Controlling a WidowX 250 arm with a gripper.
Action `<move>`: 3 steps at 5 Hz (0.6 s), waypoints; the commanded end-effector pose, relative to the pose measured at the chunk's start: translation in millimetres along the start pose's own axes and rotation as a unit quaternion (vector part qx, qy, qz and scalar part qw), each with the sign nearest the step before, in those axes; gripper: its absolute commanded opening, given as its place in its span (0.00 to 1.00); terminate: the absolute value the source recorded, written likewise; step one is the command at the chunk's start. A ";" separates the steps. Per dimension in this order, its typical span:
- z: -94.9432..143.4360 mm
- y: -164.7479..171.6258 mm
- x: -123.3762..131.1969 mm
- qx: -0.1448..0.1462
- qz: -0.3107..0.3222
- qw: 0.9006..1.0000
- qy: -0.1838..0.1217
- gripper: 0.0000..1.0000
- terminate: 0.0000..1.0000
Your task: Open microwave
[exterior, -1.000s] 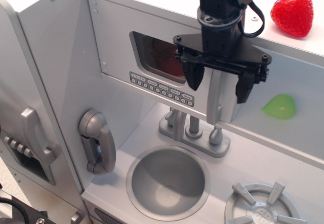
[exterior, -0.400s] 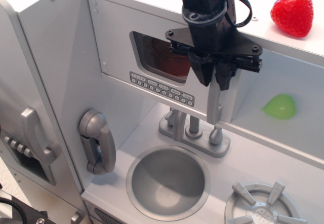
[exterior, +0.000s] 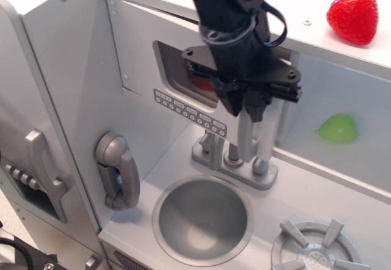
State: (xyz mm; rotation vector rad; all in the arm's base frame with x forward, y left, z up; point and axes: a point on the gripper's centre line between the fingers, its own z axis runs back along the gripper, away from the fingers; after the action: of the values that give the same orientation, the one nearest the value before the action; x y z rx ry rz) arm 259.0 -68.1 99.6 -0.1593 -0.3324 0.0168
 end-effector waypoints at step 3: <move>41.3 -26.8 -59.3 0.018 -0.007 0.991 0.130 1.00 0.00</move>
State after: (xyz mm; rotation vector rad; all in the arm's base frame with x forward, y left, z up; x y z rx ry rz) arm 184.2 -90.4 109.2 -0.1131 -0.0391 -0.0066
